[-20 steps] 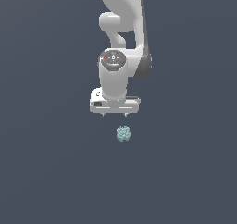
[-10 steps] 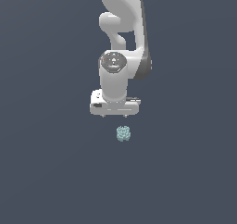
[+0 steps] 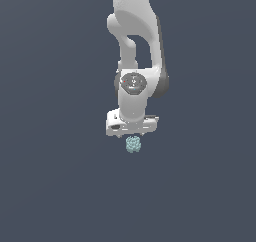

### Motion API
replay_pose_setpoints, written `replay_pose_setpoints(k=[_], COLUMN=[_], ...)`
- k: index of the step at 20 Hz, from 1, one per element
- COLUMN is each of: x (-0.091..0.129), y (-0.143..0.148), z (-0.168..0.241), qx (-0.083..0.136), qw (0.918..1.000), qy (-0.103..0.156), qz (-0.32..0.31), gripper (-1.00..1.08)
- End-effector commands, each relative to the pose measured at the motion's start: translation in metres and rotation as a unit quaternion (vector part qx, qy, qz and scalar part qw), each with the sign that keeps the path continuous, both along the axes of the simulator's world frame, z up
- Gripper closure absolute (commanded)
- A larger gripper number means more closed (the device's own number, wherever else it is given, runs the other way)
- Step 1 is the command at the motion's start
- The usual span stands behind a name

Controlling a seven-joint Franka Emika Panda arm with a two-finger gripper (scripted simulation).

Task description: Pick up the object and move it to a goal position.

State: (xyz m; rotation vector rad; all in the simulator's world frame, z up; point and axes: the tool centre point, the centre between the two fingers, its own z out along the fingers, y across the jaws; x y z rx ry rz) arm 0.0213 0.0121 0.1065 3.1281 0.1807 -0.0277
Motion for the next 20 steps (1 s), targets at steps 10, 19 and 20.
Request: replay_pose_setpoints(k=[10,19,20], x=[0.009,0.009,0.009], y=[0.013,0.013,0.013], z=[-0.017,-0.056,-0.060], qx=[0.004,0.005,0.005], qw=[0.9998,0.9997,0.9997], qy=[-0.007,-0.008,-0.008], qz=[0.020,0.021,0.021], gripper=[-0.92,-0.92,-0.92])
